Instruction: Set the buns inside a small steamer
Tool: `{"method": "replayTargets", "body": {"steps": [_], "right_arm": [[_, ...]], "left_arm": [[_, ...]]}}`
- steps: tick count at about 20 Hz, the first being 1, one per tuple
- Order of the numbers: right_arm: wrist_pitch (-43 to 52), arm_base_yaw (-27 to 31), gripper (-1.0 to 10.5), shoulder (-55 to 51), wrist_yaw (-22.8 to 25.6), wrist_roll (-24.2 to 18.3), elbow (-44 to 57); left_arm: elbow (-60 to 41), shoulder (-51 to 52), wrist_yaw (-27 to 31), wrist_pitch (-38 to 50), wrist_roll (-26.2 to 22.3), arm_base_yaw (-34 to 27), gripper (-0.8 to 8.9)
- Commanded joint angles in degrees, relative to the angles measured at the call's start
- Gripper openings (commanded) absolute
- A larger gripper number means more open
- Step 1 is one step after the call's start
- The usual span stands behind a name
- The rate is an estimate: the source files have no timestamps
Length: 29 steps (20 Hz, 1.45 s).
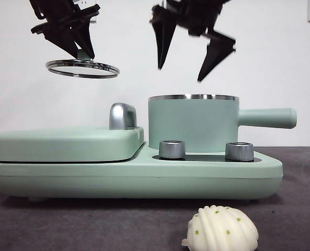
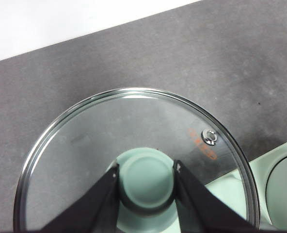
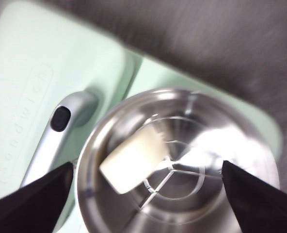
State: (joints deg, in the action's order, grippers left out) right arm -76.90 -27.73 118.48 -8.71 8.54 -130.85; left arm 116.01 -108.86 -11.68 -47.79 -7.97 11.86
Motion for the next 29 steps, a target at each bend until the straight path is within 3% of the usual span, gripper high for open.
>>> {"method": "replayTargets", "body": {"steps": [1, 4, 9, 13, 16, 20, 24, 27, 29], "right_arm": [[-4.55, -1.22, 4.9, -3.96, 3.30, -2.58, 0.72], [-4.55, -2.67, 4.9, -13.70, 4.74, -2.58, 9.51], [-4.24, -8.52, 4.9, -33.86, 5.75, -0.44, 34.05], [8.76, -18.84, 4.9, -44.26, 5.70, 9.44, 56.24], [19.02, -26.67, 4.9, -44.96, 5.99, 15.37, 69.22], [35.28, -30.82, 4.9, -41.86, 6.23, 19.85, 80.74], [38.01, -30.82, 4.9, -36.98, 9.25, 19.61, 82.64], [40.00, -30.82, 4.8, -33.68, 8.57, 19.12, 82.64], [40.02, -30.82, 4.1, -31.87, 8.63, 19.15, 82.64]], "left_arm": [[2.43, 0.07, -0.24, 1.36, -0.13, 0.00, 0.19], [2.43, 0.07, -0.24, 1.38, -0.13, 0.00, 0.19], [2.45, 0.07, -0.24, 1.44, -0.13, 0.02, 0.19], [2.43, 0.07, -0.28, 1.29, -0.13, 0.15, 0.19], [2.43, 0.07, -0.31, 1.27, -0.13, 0.15, 0.19], [2.43, 0.07, -0.31, 1.07, -0.13, 0.15, 0.19], [2.43, 0.07, -0.31, 1.07, -0.13, 0.15, 0.19], [2.43, 0.07, -0.31, 1.09, -0.13, 0.15, 0.19], [2.43, 0.07, -0.33, 1.09, -0.13, 0.15, 0.19]]}}
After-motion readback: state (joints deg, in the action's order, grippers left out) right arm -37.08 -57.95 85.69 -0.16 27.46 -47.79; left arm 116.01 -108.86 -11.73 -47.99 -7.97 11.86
